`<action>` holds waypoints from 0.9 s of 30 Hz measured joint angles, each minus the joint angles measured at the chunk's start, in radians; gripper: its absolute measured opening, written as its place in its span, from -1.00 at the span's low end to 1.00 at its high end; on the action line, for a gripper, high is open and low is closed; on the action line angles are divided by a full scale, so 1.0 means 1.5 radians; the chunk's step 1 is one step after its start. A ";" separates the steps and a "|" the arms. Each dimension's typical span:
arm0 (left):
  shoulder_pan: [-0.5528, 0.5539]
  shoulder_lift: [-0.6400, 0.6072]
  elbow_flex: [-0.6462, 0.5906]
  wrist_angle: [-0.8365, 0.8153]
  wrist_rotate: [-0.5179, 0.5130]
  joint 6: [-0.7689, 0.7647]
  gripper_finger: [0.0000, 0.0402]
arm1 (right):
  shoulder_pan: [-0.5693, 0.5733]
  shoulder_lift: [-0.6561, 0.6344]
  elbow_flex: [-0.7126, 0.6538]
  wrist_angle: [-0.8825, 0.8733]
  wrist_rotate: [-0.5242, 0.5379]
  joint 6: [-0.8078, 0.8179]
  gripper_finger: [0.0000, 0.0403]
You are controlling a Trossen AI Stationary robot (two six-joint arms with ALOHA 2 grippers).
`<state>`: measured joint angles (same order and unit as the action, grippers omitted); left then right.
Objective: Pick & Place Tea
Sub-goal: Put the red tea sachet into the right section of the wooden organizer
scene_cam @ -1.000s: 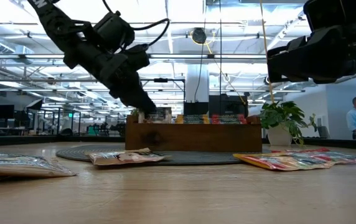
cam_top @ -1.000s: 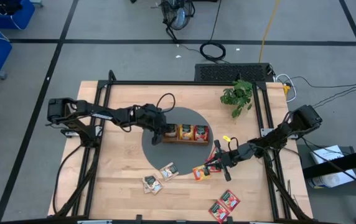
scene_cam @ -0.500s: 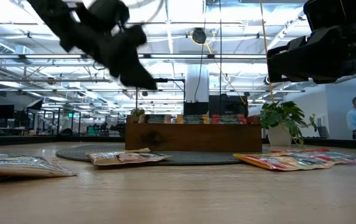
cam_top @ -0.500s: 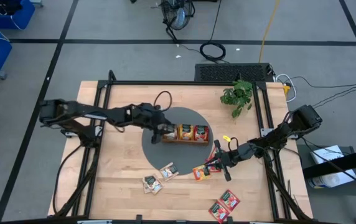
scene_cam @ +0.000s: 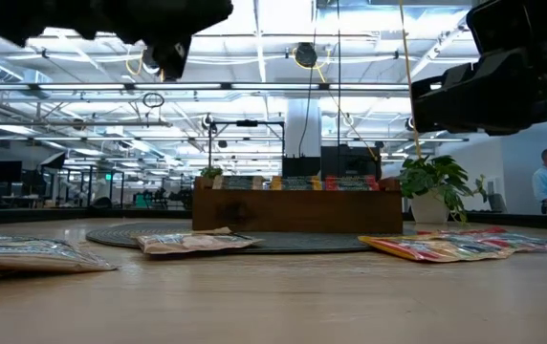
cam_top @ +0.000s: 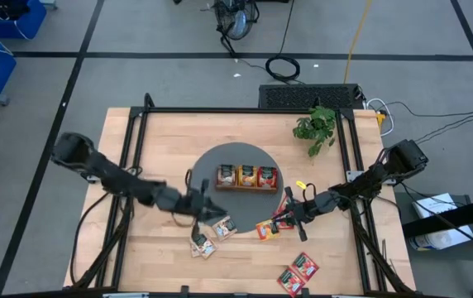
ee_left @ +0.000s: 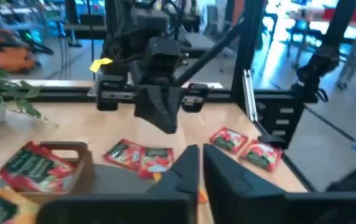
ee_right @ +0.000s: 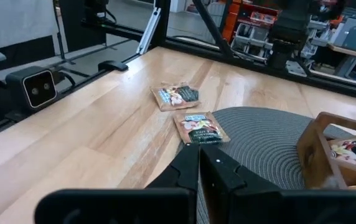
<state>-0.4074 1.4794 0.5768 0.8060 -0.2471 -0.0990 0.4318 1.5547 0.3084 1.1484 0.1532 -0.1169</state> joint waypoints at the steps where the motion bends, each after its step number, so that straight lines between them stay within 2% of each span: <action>1: -0.017 0.030 0.000 0.033 -0.022 0.000 -0.94 | 0.000 0.000 0.000 0.001 0.000 0.001 -0.97; 5: -0.065 0.145 0.007 0.108 -0.062 -0.004 -0.92 | 0.000 0.000 0.000 0.050 0.001 0.009 -0.97; 8: -0.077 0.193 0.028 0.124 -0.064 -0.019 -0.97 | -0.003 0.000 0.000 0.106 0.001 -0.064 -0.97; 13: -0.076 0.194 0.047 0.125 -0.063 -0.024 -0.92 | -0.004 0.000 0.001 0.172 0.002 -0.119 -0.97; 16: -0.076 0.195 0.047 0.086 -0.018 -0.022 -0.90 | -0.004 0.000 0.000 0.184 0.002 -0.122 -0.97; 21: -0.067 0.195 0.046 -0.017 -0.013 -0.002 -0.97 | -0.004 -0.001 0.000 0.151 0.002 -0.097 -0.97; 27: -0.046 0.195 0.046 -0.039 -0.016 0.037 -0.92 | -0.004 -0.001 0.000 0.130 0.003 -0.087 -0.97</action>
<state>-0.4759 1.7718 0.6457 0.7483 -0.2715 -0.0437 0.4263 1.5539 0.3084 1.3439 0.1580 -0.2481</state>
